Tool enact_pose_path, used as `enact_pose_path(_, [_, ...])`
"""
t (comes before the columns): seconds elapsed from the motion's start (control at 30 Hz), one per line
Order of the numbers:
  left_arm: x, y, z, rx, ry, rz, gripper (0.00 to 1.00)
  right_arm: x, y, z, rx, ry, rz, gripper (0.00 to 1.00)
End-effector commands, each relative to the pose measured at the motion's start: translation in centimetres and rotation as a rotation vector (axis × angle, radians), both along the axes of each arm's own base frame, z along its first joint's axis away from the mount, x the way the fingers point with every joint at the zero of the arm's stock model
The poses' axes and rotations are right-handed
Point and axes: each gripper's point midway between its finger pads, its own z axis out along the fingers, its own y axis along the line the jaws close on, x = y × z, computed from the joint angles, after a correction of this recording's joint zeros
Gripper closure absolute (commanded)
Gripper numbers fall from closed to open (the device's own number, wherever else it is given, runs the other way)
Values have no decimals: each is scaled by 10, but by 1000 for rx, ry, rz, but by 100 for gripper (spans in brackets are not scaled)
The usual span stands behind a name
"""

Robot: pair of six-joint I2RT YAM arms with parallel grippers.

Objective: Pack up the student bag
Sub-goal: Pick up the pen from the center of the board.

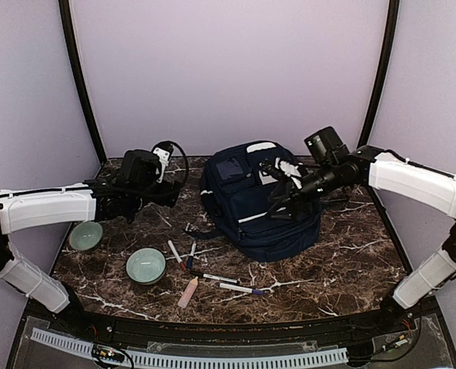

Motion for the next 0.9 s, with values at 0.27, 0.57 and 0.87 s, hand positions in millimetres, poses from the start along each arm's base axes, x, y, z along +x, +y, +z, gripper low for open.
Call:
enact_pose_path(0.27, [-12,-3,15,-115,-4,-81,9,-81,72,-115,-412,-99,290,56])
enact_pose_path(0.57, [-20,2,34,-131,-43,-102,12,-96,82,-163,-574,-157,284,72])
enact_pose_path(0.87, [-23,1,41,-132,-56,-126,14,-115,84,-171,-585,-121,352,70])
